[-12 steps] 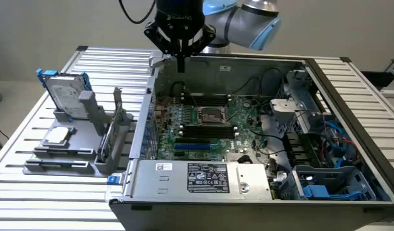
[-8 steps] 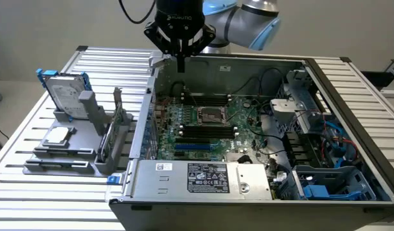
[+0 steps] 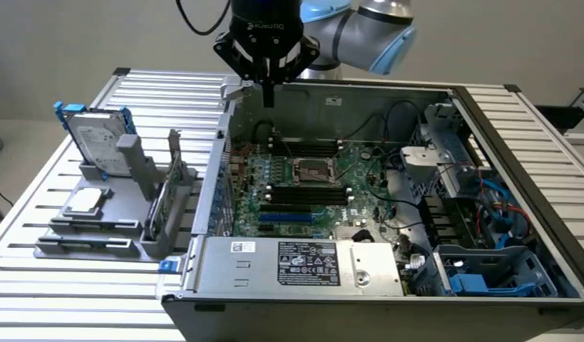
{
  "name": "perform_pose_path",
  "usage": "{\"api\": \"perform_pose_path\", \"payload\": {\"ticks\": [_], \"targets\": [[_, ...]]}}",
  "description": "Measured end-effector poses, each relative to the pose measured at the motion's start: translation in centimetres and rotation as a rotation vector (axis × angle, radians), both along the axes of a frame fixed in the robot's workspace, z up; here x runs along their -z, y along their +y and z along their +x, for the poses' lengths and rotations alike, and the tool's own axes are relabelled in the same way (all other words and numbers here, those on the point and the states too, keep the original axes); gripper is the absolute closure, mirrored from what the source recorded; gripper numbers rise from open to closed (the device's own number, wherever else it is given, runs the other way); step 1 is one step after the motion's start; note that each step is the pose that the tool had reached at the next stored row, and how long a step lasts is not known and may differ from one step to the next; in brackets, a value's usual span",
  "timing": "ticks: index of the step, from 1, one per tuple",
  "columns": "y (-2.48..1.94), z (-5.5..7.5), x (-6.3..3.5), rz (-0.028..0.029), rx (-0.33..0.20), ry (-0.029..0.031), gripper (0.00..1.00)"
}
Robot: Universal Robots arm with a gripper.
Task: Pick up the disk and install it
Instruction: 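Reach for the disk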
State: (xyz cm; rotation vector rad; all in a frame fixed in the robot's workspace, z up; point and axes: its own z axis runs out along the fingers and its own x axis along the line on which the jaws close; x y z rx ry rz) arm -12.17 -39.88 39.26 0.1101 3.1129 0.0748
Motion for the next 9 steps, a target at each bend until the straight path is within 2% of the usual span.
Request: {"api": "perform_pose_path", "payload": {"ticks": [3, 5, 9], "targets": [[0.01, -0.2, 0.01, 0.0002, 0.000, -0.0003, 0.89], [0.16, -0.6, 0.00, 0.0000, 0.000, 0.0000, 0.89], [1.02, -2.1, 0.00, 0.0000, 0.000, 0.0000, 0.89]]}}
